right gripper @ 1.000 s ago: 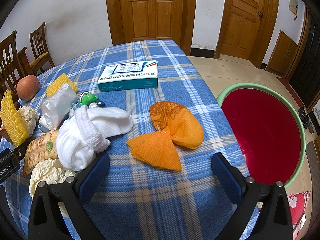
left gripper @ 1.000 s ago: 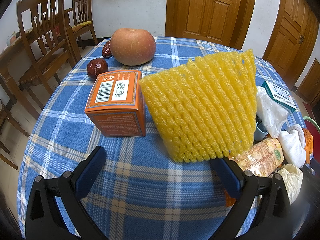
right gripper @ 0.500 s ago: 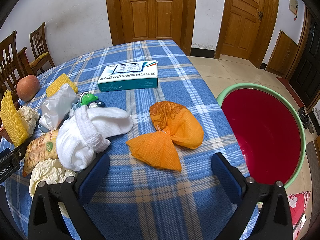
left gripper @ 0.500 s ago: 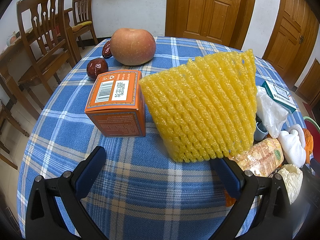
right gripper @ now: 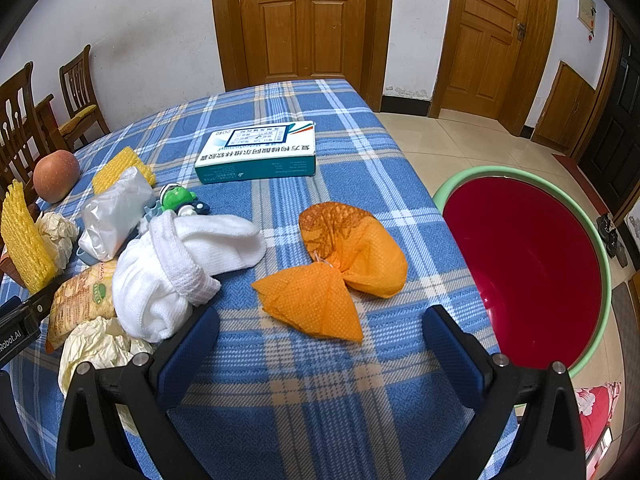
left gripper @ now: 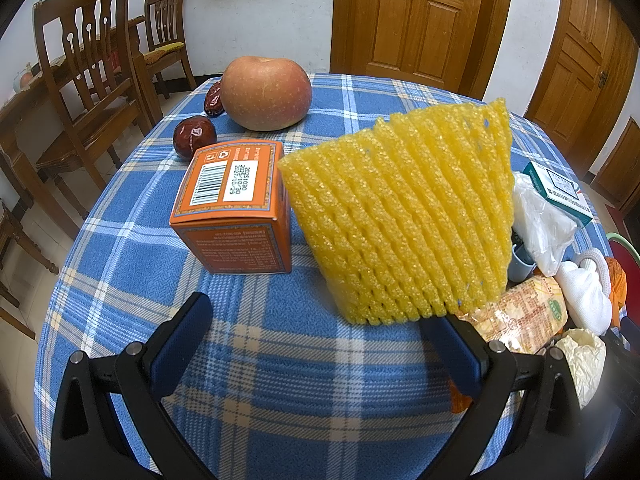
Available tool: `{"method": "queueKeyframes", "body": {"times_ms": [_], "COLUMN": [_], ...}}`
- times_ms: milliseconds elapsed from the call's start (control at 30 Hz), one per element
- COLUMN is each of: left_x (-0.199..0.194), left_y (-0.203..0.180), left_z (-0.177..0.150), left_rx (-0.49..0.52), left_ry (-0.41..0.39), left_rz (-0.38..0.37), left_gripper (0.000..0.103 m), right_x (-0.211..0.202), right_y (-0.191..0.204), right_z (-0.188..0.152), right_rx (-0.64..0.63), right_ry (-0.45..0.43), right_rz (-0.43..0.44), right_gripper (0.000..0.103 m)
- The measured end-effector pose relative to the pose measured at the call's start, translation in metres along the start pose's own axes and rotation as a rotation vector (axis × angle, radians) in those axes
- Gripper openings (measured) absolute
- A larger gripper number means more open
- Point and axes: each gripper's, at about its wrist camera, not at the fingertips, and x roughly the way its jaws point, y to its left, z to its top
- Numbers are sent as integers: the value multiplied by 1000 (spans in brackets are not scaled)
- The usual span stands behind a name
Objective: Collect trash
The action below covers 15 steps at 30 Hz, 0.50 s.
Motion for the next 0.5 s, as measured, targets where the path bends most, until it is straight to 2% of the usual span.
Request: {"method": "queueKeyframes", "body": {"times_ms": [500], "left_x": [-1], "left_y": [0], "left_z": [-2], "left_rx": [0], "left_ry": [0], "left_rz": [0], "left_gripper": [102], "right_x": [0], "right_y": [0], "right_z": [0], "right_rx": [0], "right_ry": [0], "right_rz": [0], "right_gripper": [103]}}
